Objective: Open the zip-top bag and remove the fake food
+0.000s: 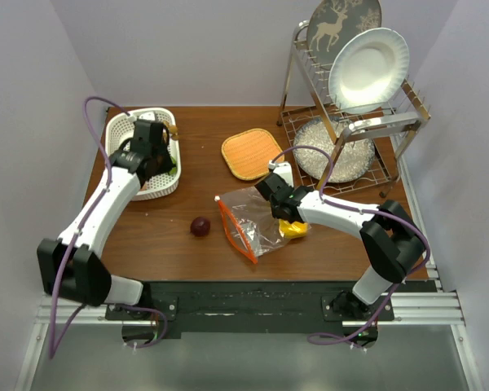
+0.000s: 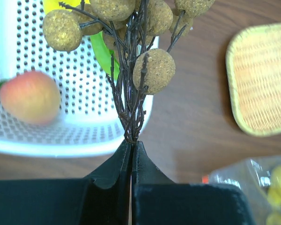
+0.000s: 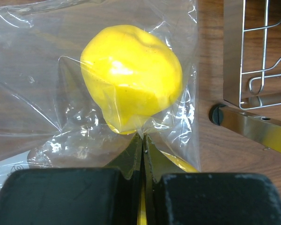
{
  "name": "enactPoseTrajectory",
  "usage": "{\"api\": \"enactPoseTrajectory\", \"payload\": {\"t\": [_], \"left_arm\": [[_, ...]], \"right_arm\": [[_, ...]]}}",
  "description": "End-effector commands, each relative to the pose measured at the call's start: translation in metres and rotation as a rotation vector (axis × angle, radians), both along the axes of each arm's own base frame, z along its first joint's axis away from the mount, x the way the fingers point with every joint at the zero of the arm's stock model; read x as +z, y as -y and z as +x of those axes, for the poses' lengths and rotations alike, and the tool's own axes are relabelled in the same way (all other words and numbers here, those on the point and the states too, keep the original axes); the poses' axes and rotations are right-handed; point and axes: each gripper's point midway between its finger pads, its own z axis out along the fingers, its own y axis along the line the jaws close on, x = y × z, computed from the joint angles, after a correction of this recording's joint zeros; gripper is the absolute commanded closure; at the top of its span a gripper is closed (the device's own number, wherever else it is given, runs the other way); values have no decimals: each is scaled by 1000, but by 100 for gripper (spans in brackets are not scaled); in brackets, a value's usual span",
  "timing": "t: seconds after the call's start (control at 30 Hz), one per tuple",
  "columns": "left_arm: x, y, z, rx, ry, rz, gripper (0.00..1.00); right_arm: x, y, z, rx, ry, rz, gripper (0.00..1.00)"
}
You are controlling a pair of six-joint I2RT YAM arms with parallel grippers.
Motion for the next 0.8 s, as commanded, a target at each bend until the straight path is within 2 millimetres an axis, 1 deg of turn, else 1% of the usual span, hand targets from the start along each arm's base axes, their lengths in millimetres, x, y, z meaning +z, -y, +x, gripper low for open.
{"api": "enactPoseTrajectory", "payload": {"t": [0.0,0.03,0.07,0.1,0.13,0.17,0.2,0.23,0.27,0.3,0.33,0.37,0.4,0.43,0.47,0.5,0.53,0.57,0.6,0.63,0.67,0.7,0.73,0.77], "left_arm": [[5,-14,59,-10,71,6,100],[-1,-15,65,-12,59,3,99],[2,-14,74,-17,70,-2,97],[-13,-14,81,-33,36,7,84],[-17,-14,85,-40,23,15,71],[-15,-15,87,-39,14,25,55],[-18,-17,88,-38,0,39,27],[-17,-17,88,-39,3,42,17],[-19,-18,83,-38,-3,44,13],[-10,-19,79,-34,19,43,11],[-16,-19,70,-36,7,42,11],[-16,-19,64,-38,2,39,11],[-6,-12,53,-50,21,34,12],[-20,-8,39,-61,-9,44,13],[-11,-4,27,-71,17,51,14],[-13,7,16,-81,16,65,16],[-31,12,-3,-95,-29,71,18],[-26,16,-16,-105,-6,62,21],[-30,30,-28,-123,-9,42,22],[-50,32,-46,-132,-54,39,24],[-46,46,-59,-154,-33,3,25],[-50,50,-69,-158,-35,-2,26],[-63,53,-83,-168,-65,2,26],[-62,67,-95,-191,-53,-28,26]], "right_arm": [[4,-5,2,7,13,37,100],[5,-5,3,6,13,40,100],[5,-5,2,8,13,42,100],[5,-6,2,11,12,46,100],[7,-5,2,9,15,49,100],[6,-5,1,11,14,49,100],[8,-5,1,11,17,52,100],[8,-5,0,14,17,50,100],[8,-5,1,14,18,53,100],[8,-6,0,18,17,55,100],[8,-6,1,17,17,57,100],[8,-7,0,21,15,60,100],[7,-7,0,20,13,60,100],[8,-8,0,23,14,63,100],[7,-8,0,21,13,65,100],[8,-8,1,22,14,66,100],[7,-8,1,22,12,66,100],[7,-9,0,23,12,66,100],[6,-8,-1,25,9,67,100],[7,-8,0,23,11,69,100],[6,-9,-1,25,9,69,100],[7,-9,0,26,9,71,100],[6,-9,0,26,8,70,100],[5,-9,-1,27,3,70,100]]}}
